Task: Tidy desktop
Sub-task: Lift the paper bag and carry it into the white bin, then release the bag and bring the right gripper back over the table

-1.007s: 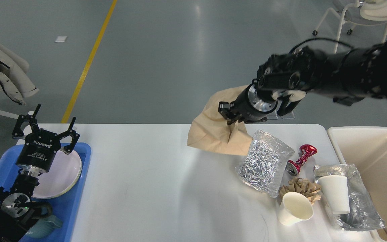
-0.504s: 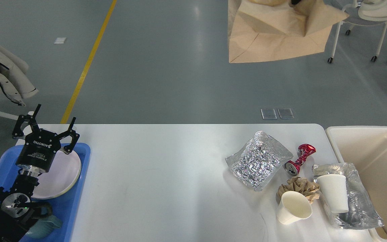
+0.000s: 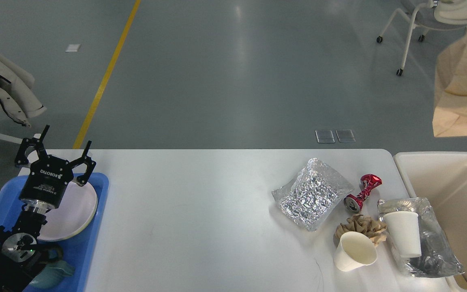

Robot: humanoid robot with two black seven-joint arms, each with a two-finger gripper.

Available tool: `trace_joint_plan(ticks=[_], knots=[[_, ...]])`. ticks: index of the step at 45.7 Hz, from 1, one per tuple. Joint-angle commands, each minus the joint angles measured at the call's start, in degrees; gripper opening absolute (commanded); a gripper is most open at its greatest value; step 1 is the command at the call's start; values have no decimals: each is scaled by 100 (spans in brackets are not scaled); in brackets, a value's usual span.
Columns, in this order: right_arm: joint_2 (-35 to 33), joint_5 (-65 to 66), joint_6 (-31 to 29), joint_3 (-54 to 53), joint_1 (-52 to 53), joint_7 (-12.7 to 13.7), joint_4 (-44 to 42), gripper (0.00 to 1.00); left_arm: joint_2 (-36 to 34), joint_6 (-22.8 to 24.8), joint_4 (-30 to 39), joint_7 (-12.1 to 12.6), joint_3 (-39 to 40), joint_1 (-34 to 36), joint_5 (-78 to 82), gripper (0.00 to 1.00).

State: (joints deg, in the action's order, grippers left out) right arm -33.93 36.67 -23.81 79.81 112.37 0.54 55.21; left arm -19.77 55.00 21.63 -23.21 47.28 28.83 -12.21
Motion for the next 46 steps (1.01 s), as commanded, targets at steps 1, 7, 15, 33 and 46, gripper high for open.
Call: trace_joint_plan(ticks=[1,7,15,33,46], knots=[[-158,-63,1052,-88,-1672,-1,-941,0,0,0,-1,1,0,0,0,97],[-105,-660,1914,-484,-3359,-1,-1811,0,0,0,-1,1,0,0,0,97],[0,-987,2275,-1169,-5329,-1,-3261,0,0,0,-1,1,0,0,0,97],[316,-1241,2425,-2304,-6517,8,-3957,100,0,0,-1,1,0,0,0,97],[71,-1233,2215,-2304,-5553,-19,-3176,100,0,0,-1,9,0,0,0,97]])
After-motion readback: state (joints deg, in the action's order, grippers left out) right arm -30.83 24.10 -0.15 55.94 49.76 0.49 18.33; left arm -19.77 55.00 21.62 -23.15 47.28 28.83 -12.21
